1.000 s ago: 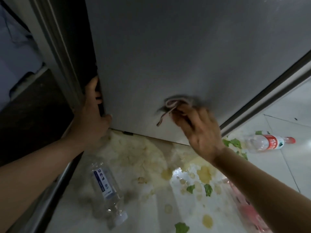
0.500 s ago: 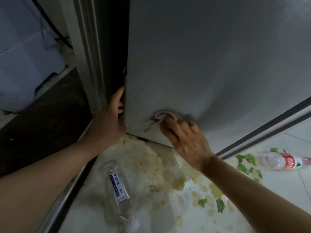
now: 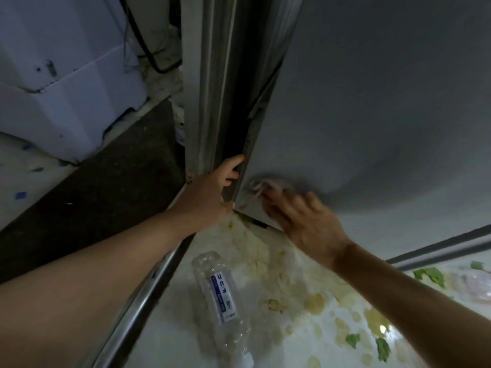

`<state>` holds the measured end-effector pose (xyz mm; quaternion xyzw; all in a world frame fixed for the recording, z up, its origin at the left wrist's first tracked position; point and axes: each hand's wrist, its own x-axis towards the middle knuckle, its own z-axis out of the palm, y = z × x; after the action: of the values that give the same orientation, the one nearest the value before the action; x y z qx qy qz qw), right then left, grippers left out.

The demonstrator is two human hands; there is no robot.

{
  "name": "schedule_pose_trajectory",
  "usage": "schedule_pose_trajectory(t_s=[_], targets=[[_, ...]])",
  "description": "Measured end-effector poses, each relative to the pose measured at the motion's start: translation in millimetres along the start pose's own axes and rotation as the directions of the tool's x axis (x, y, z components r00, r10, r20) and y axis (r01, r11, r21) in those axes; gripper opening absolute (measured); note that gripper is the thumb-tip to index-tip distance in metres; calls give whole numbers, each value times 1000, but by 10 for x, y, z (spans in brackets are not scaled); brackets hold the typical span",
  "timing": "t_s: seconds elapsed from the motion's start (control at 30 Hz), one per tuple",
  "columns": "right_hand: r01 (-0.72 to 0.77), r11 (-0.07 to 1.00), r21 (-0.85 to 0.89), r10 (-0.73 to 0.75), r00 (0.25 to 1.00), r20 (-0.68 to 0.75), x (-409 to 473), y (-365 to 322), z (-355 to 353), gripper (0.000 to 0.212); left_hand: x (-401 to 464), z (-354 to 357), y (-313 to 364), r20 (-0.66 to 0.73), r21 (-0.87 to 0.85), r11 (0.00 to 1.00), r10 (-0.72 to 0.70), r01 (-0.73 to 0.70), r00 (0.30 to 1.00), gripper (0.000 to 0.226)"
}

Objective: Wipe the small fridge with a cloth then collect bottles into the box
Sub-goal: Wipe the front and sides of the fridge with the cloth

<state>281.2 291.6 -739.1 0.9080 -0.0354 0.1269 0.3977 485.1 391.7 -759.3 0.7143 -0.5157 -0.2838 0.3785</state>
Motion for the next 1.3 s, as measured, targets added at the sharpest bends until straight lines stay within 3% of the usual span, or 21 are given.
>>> schedule_pose_trajectory(t_s=[0.1,0.17,0.23,0.3,0.37,0.43,0.53,0.6,0.67,0.77,0.87,0.97,1.03,1.13,1.23,1.3], targets=[[-182,983,38,186,949,-257,253,290,-103,32,0,-18,-63,9,-11,999,-39,39,999,85],[-260,964,46,261,915,-308,408,324,-124,32,4,-2,-94,38,-65,993,-94,96,995,83],[-224,974,22,222,944,-244,460,225,-77,36,2,7,-105,65,-126,982,-131,138,989,82],[-53,998,-33,51,997,-65,434,39,-1,41,-7,13,-118,67,-159,975,-145,154,987,78],[121,987,-101,-104,982,157,377,-160,47,46,-31,27,-148,61,-157,972,-165,173,984,72],[141,982,-128,-106,962,251,371,-240,36,50,-69,23,-213,57,-148,966,-205,211,977,71],[11,988,-155,-3,999,49,470,-100,-13,45,-113,-45,-294,23,-134,958,-253,254,967,74],[-147,986,-84,136,982,-129,538,32,-21,43,-115,-95,-327,-25,-135,954,-272,266,962,74],[-208,978,-6,202,956,-215,549,46,38,40,-112,-119,-357,-57,-128,954,-280,271,958,72],[-87,996,-5,85,986,-146,423,-121,186,38,-128,-115,-394,-47,-112,958,-272,266,961,69],[90,996,13,-91,988,125,276,-390,326,53,-162,-83,-411,-32,-96,960,-267,263,963,68],[92,995,35,-98,956,276,293,-614,406,57,-176,1,-419,-26,-93,956,-280,277,960,68],[119,992,40,-126,946,298,372,-733,453,62,-163,83,-394,-27,-77,956,-285,282,958,68],[217,976,30,-215,924,317,337,-815,575,43,-117,229,-304,-93,-97,952,-298,289,950,69],[104,991,79,-119,967,223,22,-642,562,41,-80,355,-214,-148,-71,959,-281,273,948,72],[110,993,39,-115,978,174,-393,-511,575,46,-71,435,-163,-121,-42,966,-259,256,958,78]])
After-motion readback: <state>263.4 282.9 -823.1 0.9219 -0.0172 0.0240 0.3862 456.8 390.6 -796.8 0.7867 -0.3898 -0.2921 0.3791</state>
